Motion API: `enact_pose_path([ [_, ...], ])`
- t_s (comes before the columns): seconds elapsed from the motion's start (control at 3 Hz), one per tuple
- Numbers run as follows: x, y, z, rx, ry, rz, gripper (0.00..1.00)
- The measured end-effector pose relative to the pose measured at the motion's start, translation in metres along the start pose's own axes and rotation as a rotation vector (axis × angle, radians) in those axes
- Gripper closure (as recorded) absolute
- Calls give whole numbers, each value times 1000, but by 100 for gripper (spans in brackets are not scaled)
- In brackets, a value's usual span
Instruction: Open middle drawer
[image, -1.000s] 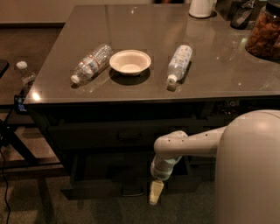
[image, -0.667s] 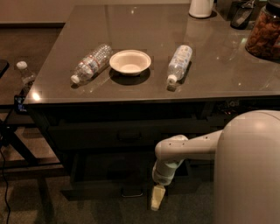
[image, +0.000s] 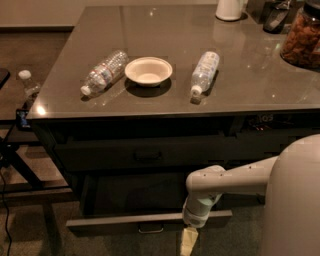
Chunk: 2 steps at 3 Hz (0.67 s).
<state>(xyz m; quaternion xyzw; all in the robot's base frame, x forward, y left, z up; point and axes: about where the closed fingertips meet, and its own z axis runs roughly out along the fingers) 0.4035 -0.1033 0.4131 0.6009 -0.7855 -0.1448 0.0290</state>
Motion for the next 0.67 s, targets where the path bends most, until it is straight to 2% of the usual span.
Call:
enact_pose_path([
  [0.33, 24, 51, -28, -9, -39, 36, 0],
  [0.67, 24, 51, -28, -9, -39, 36, 0],
])
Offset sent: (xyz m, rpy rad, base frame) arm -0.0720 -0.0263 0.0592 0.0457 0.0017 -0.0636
